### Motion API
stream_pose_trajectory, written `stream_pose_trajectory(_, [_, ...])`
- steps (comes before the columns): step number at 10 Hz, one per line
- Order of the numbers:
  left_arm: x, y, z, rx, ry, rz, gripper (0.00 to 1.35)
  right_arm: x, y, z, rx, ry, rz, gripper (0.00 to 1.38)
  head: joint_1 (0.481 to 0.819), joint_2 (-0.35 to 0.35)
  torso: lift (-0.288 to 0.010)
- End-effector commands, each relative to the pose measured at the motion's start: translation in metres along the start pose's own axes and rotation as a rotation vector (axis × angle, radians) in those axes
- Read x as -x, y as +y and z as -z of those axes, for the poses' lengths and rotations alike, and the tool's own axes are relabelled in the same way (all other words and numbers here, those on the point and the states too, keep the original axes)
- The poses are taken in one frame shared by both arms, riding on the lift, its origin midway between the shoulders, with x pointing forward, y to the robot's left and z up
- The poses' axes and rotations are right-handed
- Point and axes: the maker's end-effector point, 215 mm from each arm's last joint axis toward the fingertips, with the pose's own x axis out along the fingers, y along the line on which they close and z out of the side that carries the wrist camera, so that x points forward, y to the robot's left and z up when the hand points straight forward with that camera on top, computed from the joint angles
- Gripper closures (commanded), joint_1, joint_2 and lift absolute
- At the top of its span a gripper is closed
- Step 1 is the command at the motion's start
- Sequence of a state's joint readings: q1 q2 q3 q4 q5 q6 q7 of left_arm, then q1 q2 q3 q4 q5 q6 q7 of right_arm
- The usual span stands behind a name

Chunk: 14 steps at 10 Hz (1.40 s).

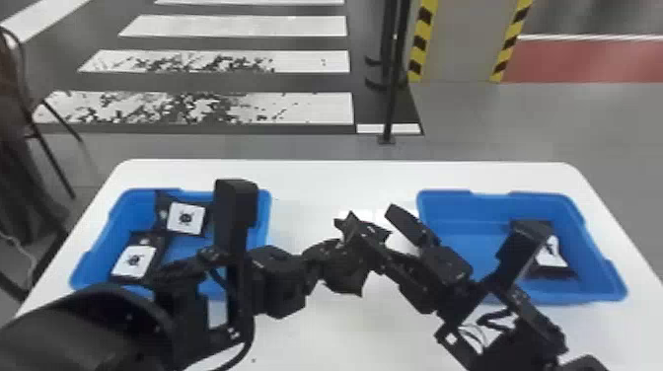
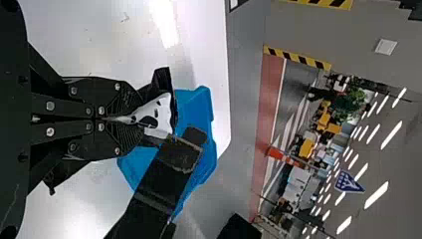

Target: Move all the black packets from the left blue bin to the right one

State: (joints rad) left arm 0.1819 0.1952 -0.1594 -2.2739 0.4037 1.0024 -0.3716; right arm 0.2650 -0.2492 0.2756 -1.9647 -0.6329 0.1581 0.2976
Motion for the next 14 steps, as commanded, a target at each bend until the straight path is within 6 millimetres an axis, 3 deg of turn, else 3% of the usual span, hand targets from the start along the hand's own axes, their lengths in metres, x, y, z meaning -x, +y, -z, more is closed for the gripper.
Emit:
stream_pose_trajectory(1, [-0.003, -0.01, -0.001, -0.005, -0.002, 0.026, 1.21, -0.002, -0.009, 0.004, 0.009, 0.01, 0.01, 0.19, 0.695, -0.007, -0.14])
stream_pose_trajectory(3, [-0.006, -0.02, -0.004, -0.008, -0.011, 0.051, 1.21, -0.003, -0.014, 0.009, 0.004, 0.021, 0.017, 0.21, 0.695, -0.032, -0.14])
stream_pose_trajectory(4, [-0.006, -0.021, -0.006, -0.008, -0.016, 0.056, 1.21, -0.003, -0.015, 0.009, 0.002, 0.02, 0.017, 0.36, 0.695, -0.04, -0.14])
stream_pose_trajectory(5, [-0.006, -0.021, -0.007, -0.009, -0.018, 0.056, 1.21, -0.005, -0.016, 0.008, -0.001, 0.019, 0.016, 0.82, 0.695, -0.042, -0.14])
stream_pose_trajectory(6, [-0.006, -0.022, -0.006, -0.006, -0.017, 0.059, 1.21, -0.005, -0.015, 0.006, -0.001, 0.014, 0.016, 1.2, 0.695, -0.044, -0.14])
stream_pose_trajectory(7, [-0.006, -0.022, -0.007, -0.008, -0.021, 0.059, 1.21, -0.005, -0.014, 0.005, 0.003, 0.011, 0.015, 1.29, 0.695, -0.045, -0.14])
stream_pose_trajectory(10, [-0.005, -0.019, -0.019, -0.016, -0.056, 0.054, 1.21, -0.005, -0.004, 0.012, -0.023, 0.039, -0.01, 1.29, 0.695, -0.041, -0.14])
stream_pose_trajectory(11, [-0.004, -0.021, -0.021, -0.01, -0.072, 0.059, 1.12, -0.005, -0.003, 0.012, -0.029, 0.037, -0.014, 1.29, 0.695, -0.034, -0.14])
stream_pose_trajectory(13, [-0.001, -0.018, -0.02, 0.013, -0.084, 0.056, 0.19, -0.007, -0.005, 0.004, -0.034, 0.025, -0.018, 1.29, 0.695, -0.029, -0.14])
stream_pose_trajectory(14, [0.002, -0.013, -0.013, 0.033, -0.08, 0.043, 0.07, -0.006, -0.017, -0.004, -0.025, 0.014, 0.0, 1.29, 0.695, -0.029, -0.14])
